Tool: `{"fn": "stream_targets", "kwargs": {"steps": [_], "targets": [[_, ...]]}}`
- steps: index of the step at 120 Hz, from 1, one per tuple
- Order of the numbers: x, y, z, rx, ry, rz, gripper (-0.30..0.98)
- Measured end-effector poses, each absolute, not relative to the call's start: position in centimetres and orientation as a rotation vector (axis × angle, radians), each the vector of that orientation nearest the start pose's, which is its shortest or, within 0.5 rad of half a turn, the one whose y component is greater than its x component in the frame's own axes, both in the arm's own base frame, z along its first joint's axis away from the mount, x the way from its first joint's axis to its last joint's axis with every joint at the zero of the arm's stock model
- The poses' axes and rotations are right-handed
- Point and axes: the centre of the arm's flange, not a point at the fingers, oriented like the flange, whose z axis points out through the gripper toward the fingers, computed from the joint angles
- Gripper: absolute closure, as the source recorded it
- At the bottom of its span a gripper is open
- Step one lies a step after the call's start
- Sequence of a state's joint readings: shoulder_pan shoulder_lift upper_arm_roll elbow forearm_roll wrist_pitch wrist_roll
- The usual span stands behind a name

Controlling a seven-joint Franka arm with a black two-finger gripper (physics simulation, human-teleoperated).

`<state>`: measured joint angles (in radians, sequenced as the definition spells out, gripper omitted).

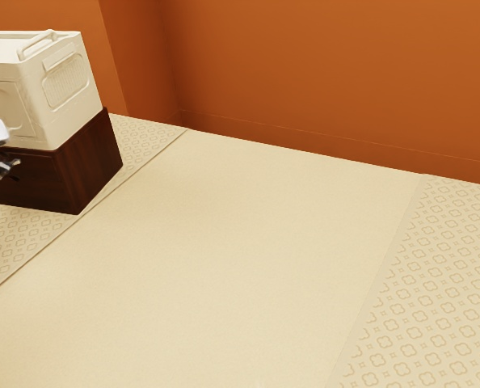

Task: Push the drawer handle with one arm to close the drawer

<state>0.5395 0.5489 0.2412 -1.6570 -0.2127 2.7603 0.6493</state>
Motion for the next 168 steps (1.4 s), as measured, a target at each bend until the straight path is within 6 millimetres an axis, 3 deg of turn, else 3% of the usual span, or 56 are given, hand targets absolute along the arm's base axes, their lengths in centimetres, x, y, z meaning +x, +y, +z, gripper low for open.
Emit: {"fn": "stream_targets", "kwargs": {"steps": [16, 42, 64, 82, 95, 132, 158, 168], "targets": [[50.4, 48.1, 36.7, -2.732, -0.342, -0.602, 0.78], [46.5, 43.8, 38.3, -2.811, -0.423, -0.624, 0.33], [44.1, 41.3, 42.0, -2.861, -0.439, -0.662, 0.14], [42.1, 39.7, 44.3, -2.926, -0.455, -0.633, 0.07], [41.0, 38.4, 47.5, -2.932, -0.402, -0.586, 0.04], [42.0, 29.4, 54.6, -2.973, -0.129, -0.407, 0.01], [43.9, 23.6, 61.1, -2.945, 0.040, -0.286, 0.00], [44.4, 21.2, 62.1, -2.940, 0.100, -0.211, 0.00]]}}
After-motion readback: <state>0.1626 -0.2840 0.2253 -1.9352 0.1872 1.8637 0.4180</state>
